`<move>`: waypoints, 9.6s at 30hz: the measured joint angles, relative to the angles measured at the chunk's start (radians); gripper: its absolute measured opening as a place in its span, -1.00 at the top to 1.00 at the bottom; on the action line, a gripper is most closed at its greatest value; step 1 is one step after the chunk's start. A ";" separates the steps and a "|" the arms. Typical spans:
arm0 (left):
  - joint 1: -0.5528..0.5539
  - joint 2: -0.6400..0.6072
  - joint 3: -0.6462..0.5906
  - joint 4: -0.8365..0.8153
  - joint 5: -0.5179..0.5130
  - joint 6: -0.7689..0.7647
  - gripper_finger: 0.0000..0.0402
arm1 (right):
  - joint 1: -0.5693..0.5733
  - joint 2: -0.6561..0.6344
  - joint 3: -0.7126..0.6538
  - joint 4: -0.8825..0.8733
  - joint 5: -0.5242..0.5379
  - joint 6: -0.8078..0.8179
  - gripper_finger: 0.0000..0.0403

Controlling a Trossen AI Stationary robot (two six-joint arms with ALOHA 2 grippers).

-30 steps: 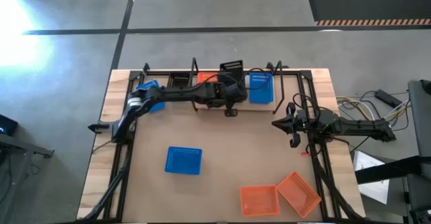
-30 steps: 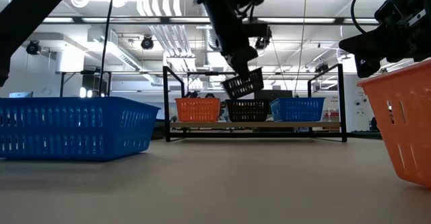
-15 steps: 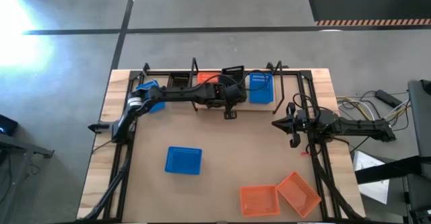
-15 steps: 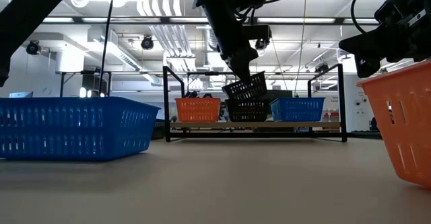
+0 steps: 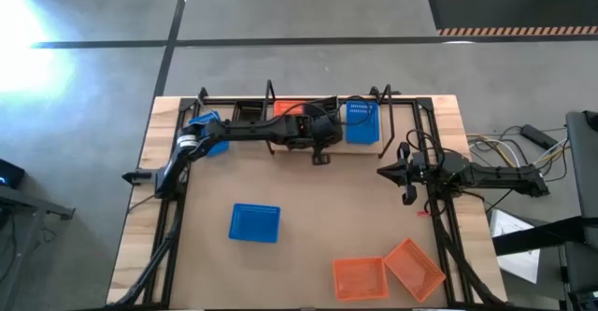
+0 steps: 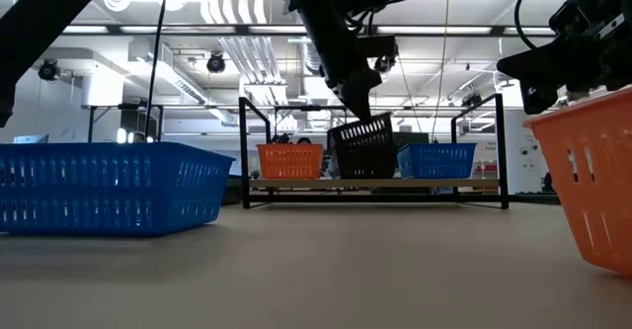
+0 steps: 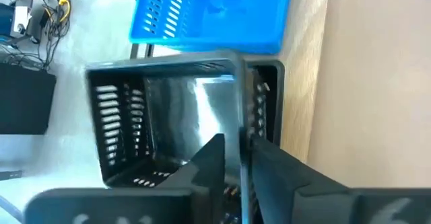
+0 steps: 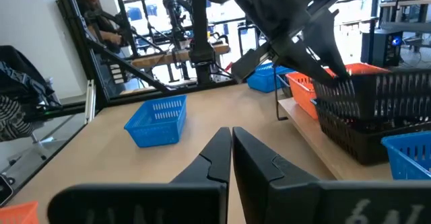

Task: Stack baskets on shelf by color
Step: Stack the bottom black bin on the black bin on the shelf, then stack the left orange bin on the orange bin on the shelf, then stack the bottom blue bin on the blue bin on the shelf

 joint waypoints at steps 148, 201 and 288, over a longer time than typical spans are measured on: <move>-0.065 -0.525 -0.552 -0.065 -0.085 0.078 1.00 | 0.000 0.000 0.000 0.000 0.000 0.000 0.96; -0.115 -0.561 -0.591 0.036 0.140 -0.151 0.42 | 0.000 0.000 0.000 0.000 0.000 0.000 0.96; -0.534 -0.041 -0.429 0.582 0.305 -0.610 1.00 | 0.000 -0.001 0.000 0.000 0.000 0.000 0.96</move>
